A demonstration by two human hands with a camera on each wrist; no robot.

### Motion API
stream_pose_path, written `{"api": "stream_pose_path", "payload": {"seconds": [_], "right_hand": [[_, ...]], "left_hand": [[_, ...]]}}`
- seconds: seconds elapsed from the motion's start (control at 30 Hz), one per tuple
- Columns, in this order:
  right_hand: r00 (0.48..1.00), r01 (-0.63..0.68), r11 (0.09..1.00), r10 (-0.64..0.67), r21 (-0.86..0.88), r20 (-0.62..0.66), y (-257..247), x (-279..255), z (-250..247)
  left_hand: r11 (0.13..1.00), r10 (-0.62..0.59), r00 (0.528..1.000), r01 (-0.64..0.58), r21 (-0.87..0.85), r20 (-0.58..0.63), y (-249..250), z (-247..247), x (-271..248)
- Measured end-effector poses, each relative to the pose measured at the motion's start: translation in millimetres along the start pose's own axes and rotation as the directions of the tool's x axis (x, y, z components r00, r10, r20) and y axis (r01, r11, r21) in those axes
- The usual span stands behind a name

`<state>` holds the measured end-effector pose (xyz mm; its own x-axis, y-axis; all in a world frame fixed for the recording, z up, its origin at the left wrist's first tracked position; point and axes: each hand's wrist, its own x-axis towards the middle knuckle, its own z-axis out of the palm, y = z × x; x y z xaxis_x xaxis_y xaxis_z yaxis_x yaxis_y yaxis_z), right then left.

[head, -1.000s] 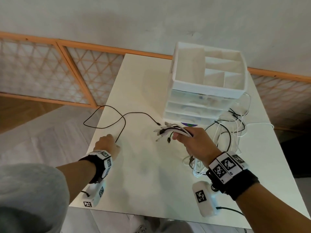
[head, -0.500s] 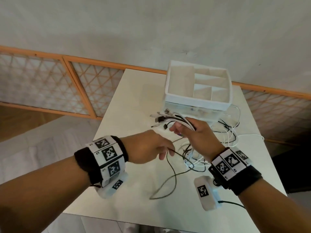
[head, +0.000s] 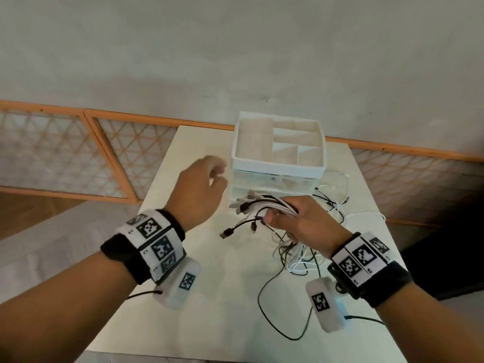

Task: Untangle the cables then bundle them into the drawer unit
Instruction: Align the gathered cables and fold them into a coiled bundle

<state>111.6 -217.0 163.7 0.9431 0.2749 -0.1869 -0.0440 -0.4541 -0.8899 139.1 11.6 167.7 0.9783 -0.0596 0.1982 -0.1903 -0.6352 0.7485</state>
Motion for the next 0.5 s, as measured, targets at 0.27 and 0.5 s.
{"api": "stream_pose_path", "payload": {"seconds": [0.27,0.5], "right_hand": [[0.931,0.232,0.961,-0.264,-0.151,-0.251,-5,6,3],[0.912,-0.205,0.936,0.076,-0.288,-0.403,93,9,-19]], "left_hand": [[0.994,0.055,0.929,-0.086,0.069,0.367,60,56,-8],[0.998,0.05,0.99,-0.043,-0.05,0.135,89,16,12]]}}
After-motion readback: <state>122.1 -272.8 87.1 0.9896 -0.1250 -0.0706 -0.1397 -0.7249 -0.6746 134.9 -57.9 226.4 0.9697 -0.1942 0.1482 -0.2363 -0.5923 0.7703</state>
